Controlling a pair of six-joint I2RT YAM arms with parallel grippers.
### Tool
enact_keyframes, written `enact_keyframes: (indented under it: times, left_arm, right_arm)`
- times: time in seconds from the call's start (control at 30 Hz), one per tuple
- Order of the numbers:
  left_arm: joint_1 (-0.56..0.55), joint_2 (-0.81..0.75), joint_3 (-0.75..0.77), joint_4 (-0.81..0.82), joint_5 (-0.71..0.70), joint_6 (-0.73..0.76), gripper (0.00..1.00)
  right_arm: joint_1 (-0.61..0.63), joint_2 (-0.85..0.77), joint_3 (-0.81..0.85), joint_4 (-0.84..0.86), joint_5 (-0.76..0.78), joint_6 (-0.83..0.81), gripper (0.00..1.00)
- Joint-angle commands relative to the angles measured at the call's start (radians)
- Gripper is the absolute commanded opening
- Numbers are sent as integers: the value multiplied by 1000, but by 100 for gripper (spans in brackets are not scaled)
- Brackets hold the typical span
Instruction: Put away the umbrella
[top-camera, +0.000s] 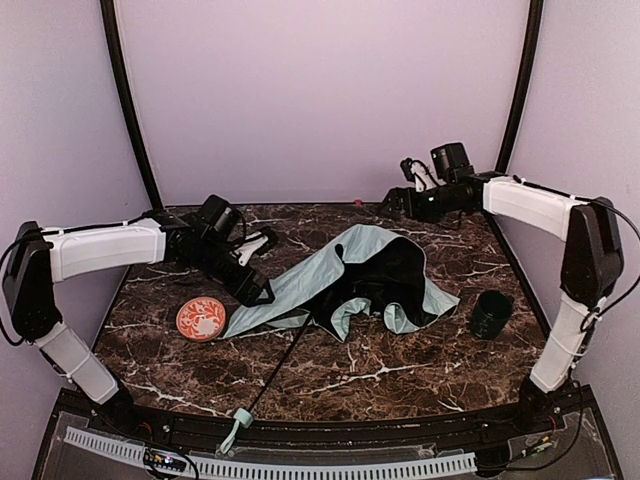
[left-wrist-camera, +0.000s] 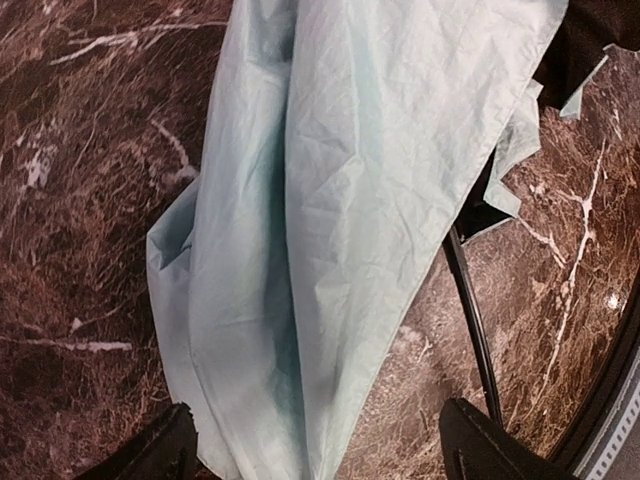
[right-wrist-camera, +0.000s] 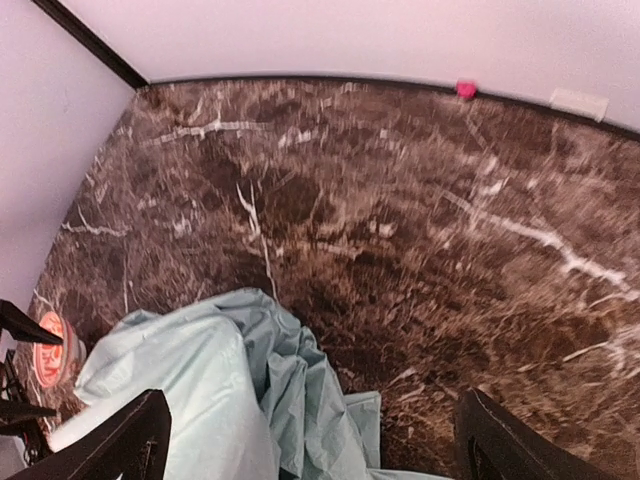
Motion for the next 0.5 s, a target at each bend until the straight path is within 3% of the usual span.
enact_keyframes:
  times: [0.0,0.13,0.27,0.47]
  left_arm:
    - [93,-31,-95,83,84,-87,87]
    - [119,-20,-151,162,80,-164,84]
    - [118,14,-162,192,90,-180,74]
    - [118,-4,-165,195,69,-164,70]
  right_arm:
    - [73,119,-20,-3,-74,25,100]
    - [124,150,-63,23,-30,41,100]
    - [143,192,-120,77,42,71,99]
    - [143,286,-144,125,75,86,71]
